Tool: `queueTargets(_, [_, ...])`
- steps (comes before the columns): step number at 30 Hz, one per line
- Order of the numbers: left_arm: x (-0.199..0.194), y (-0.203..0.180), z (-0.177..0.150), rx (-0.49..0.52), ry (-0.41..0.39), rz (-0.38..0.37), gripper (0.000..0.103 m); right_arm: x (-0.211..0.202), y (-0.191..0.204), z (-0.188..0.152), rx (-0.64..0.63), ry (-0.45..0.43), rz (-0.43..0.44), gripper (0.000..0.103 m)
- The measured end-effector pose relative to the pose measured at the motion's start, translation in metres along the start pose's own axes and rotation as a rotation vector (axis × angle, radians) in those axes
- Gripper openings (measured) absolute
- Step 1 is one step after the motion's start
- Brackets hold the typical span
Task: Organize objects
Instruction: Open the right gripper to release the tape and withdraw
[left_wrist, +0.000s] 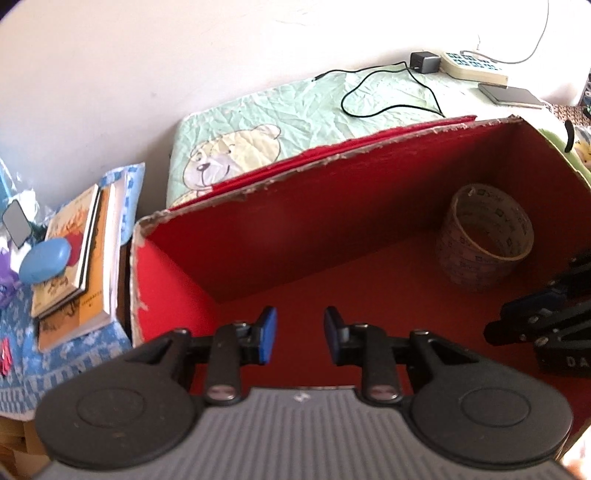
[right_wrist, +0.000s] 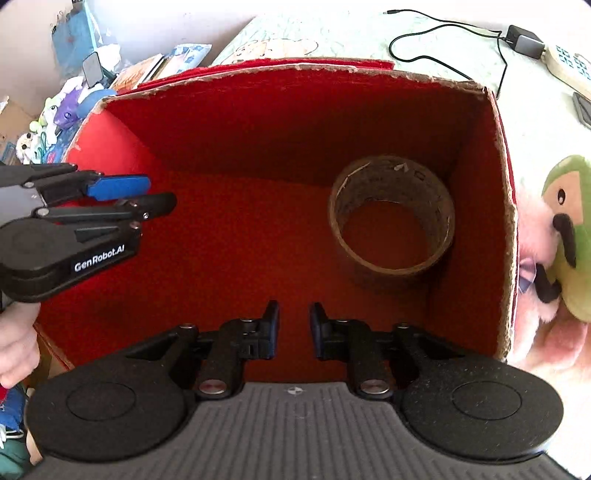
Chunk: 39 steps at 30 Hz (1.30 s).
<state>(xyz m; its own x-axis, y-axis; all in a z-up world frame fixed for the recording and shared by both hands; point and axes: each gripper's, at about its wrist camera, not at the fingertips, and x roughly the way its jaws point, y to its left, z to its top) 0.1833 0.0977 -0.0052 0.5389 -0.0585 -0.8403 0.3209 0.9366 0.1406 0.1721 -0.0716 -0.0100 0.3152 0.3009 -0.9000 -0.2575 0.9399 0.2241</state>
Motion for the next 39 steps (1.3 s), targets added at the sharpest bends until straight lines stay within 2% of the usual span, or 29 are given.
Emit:
queueTargets(3, [0.004,0.000,0.003,-0.008,0.020,0.006,0.031,-0.004,-0.005,0.001,0.031,-0.045,0.007,0.018])
queueTargets(6, [0.001,-0.005,0.004,-0.008,0.031,0.057,0.032,-0.017,-0.008,-0.002,0.043,-0.102,0.004,0.020])
queueTargets(8, [-0.007,-0.007,0.005,-0.039,0.040,0.052,0.033,-0.025,-0.009,-0.004,0.047,-0.136,-0.005,0.020])
queueTargets(9, [-0.012,-0.008,0.006,-0.052,0.031,0.049,0.036,-0.029,-0.010,-0.006,0.050,-0.153,-0.008,0.020])
queueTargets(12, [-0.025,-0.016,0.008,-0.059,0.008,0.102,0.038,-0.038,-0.012,-0.010,0.052,-0.199,-0.049,0.022])
queueTargets(15, [-0.036,-0.023,0.007,-0.079,0.006,0.126,0.043,-0.048,-0.015,-0.018,0.039,-0.232,-0.086,0.022])
queueTargets(17, [-0.043,-0.026,0.006,-0.095,0.005,0.150,0.043,-0.044,-0.020,-0.011,0.035,-0.251,-0.107,0.023])
queueTargets(20, [-0.053,-0.032,0.004,-0.119,0.005,0.172,0.045,-0.059,-0.019,-0.025,0.060,-0.292,-0.132,0.027])
queueTargets(24, [-0.070,-0.042,-0.003,-0.145,-0.001,0.224,0.045,-0.077,-0.015,-0.036,0.103,-0.348,-0.099,0.038])
queueTargets(28, [-0.085,-0.050,-0.008,-0.178,0.007,0.252,0.046,-0.092,-0.012,-0.049,0.095,-0.381,-0.068,0.039])
queueTargets(31, [-0.098,-0.057,-0.014,-0.201,0.003,0.276,0.058,-0.100,-0.012,-0.056,0.088,-0.394,-0.045,0.040])
queueTargets(39, [-0.129,-0.076,-0.029,-0.251,-0.005,0.308,0.060,-0.119,-0.015,-0.070,0.038,-0.413,0.004,0.040])
